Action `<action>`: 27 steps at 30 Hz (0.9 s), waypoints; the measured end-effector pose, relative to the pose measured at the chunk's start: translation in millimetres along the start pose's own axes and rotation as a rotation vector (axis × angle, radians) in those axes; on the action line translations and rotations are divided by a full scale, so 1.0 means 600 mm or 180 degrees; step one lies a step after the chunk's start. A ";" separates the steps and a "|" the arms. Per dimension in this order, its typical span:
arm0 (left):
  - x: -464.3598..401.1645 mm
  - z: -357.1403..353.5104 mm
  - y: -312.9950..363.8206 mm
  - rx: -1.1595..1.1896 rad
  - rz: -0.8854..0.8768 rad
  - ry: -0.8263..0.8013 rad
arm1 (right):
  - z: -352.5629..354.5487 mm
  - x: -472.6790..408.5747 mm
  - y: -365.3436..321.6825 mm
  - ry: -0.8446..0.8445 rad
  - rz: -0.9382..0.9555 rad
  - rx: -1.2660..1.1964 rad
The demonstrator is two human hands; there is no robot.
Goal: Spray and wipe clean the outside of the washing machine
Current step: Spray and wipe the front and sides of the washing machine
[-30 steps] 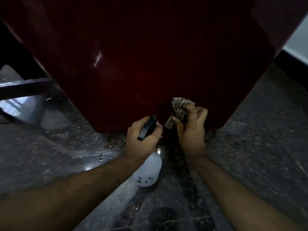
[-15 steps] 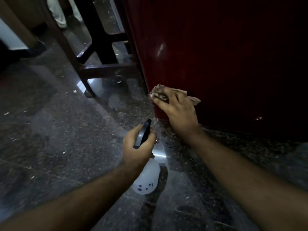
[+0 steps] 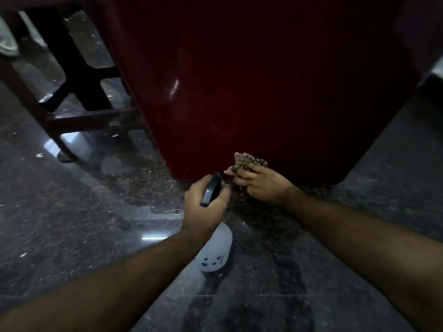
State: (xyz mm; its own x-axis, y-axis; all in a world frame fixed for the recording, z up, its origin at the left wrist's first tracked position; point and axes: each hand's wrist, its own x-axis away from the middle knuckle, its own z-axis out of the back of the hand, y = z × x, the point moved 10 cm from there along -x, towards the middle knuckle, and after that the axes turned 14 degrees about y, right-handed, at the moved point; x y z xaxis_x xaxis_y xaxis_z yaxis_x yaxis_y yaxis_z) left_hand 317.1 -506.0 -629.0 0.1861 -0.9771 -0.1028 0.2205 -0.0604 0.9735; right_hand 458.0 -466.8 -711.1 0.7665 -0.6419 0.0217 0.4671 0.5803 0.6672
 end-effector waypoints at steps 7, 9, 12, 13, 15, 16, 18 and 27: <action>0.053 -0.188 0.055 0.0181 -0.0235 -0.0750 | -0.010 0.218 0.090 -0.0422 -0.0908 -0.0056; 0.069 -0.221 0.070 0.0252 -0.0312 -0.0789 | -0.007 0.269 0.122 -0.0181 -0.1554 -0.0335; 0.101 -0.278 0.104 0.0465 -0.0442 -0.1082 | -0.004 0.402 0.184 0.0649 -0.3648 -0.0863; 0.105 -0.288 0.112 0.0486 -0.0446 -0.1119 | -0.010 0.455 0.187 0.0980 -0.4629 -0.1314; 0.107 -0.298 0.131 0.0547 -0.0467 -0.1140 | -0.038 0.522 0.146 0.0960 -0.6184 -0.1909; 0.108 -0.301 0.135 0.0563 -0.0456 -0.1161 | -0.049 0.526 0.121 0.1062 -0.6517 -0.2245; 0.102 -0.302 0.145 0.0584 -0.0429 -0.1137 | -0.065 0.499 0.094 0.1535 -0.6860 -0.2735; 0.060 -0.297 0.236 0.0470 -0.0917 -0.1264 | -0.013 0.420 0.179 0.3451 -0.8290 -0.2845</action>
State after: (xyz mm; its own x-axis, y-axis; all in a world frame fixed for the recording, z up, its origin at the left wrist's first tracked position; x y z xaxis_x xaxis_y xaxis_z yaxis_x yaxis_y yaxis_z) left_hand 525.7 -513.1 -531.0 -0.2466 -0.9169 -0.3138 0.0662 -0.3389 0.9385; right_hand 704.9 -562.4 -639.6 -0.9953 0.0642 0.0728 -0.0748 -0.0298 -0.9968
